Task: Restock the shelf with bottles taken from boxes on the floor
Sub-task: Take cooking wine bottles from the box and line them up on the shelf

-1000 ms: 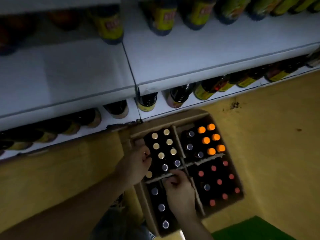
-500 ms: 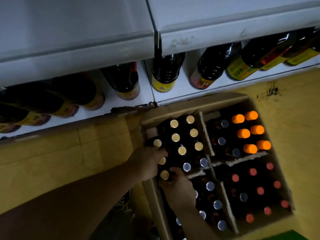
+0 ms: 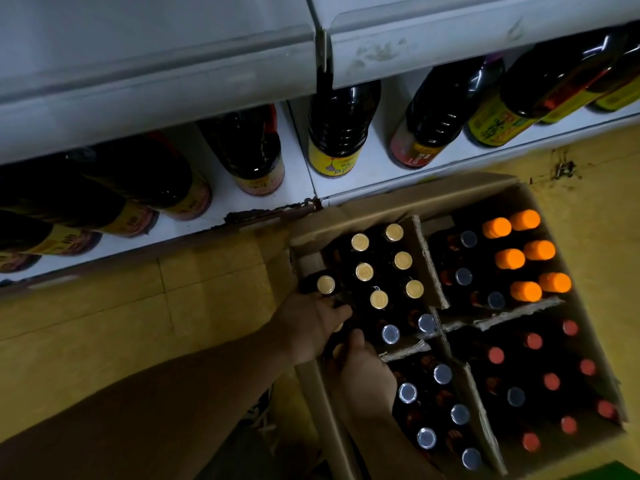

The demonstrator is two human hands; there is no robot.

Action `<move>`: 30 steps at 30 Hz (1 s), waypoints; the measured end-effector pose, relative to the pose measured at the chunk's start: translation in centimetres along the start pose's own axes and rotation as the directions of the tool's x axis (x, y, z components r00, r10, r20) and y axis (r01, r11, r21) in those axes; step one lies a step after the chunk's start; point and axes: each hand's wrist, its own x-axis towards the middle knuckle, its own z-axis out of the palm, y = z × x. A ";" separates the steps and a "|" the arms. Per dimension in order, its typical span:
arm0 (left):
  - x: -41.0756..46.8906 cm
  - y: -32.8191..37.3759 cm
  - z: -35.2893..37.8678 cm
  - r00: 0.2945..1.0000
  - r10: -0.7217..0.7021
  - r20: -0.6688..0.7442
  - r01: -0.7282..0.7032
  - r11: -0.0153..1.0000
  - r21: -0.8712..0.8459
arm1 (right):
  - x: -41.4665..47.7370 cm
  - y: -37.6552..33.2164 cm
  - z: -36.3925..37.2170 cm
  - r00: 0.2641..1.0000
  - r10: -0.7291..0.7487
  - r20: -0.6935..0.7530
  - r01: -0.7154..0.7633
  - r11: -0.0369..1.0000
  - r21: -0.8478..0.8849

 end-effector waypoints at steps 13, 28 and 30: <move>-2.2 0.1 0.0 0.990 -0.088 -0.108 0.067 0.981 -0.184 | -2.0 0.4 -0.7 0.991 -0.050 -0.123 0.061 0.994 0.088; -8.6 3.3 -7.0 0.968 -0.145 -0.207 0.082 0.955 -0.285 | -8.9 -0.3 -7.1 0.972 -0.095 -0.215 0.122 0.986 0.118; -9.8 4.2 -8.9 0.964 -0.159 -0.213 0.092 0.951 -0.294 | -10.6 -0.6 -8.7 0.968 -0.109 -0.226 0.143 0.979 0.143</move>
